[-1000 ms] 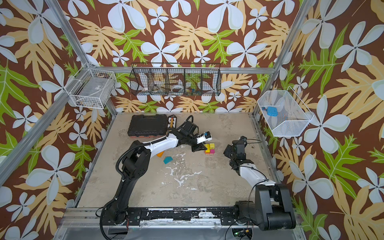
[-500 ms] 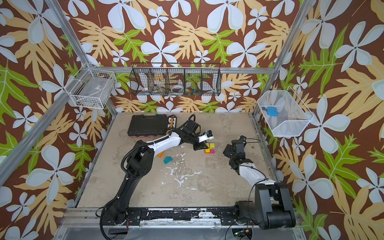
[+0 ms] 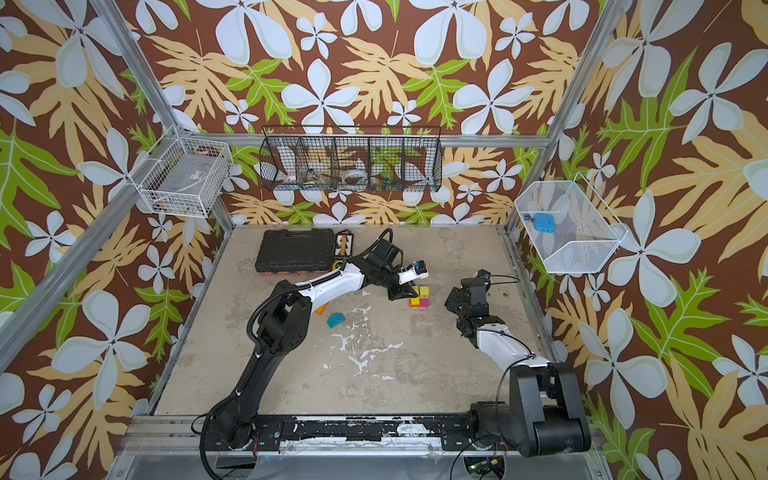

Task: Build the wood block tower
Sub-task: 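Lower the lime-yellow block onto the tower top with the left gripper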

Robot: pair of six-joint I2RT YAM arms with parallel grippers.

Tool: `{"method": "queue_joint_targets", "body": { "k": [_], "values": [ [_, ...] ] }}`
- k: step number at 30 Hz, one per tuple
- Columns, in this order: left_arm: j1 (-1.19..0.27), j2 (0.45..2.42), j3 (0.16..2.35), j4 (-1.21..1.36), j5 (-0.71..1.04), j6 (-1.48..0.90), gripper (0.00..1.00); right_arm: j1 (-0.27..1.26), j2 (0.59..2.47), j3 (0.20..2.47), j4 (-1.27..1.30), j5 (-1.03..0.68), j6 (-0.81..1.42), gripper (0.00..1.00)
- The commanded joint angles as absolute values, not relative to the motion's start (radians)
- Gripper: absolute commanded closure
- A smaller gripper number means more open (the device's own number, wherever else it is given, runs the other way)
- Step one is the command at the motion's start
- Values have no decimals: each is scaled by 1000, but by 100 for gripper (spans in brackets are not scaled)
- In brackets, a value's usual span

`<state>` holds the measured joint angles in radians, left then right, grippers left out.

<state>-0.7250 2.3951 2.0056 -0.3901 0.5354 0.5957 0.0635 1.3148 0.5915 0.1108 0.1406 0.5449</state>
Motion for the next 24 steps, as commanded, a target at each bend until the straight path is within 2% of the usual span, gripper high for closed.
{"method": "queue_joint_targets", "body": {
  "k": [1, 19, 24],
  "values": [
    [-725, 2405, 2022, -406, 557, 600, 100, 65, 1322, 601, 112, 164, 539, 31],
    [-726, 2422, 2044, -421, 569, 598, 100, 77, 1330, 611, 107, 178, 538, 31],
    [-726, 2424, 2048, -417, 562, 592, 90, 81, 1333, 614, 104, 181, 536, 31]
  ]
}}
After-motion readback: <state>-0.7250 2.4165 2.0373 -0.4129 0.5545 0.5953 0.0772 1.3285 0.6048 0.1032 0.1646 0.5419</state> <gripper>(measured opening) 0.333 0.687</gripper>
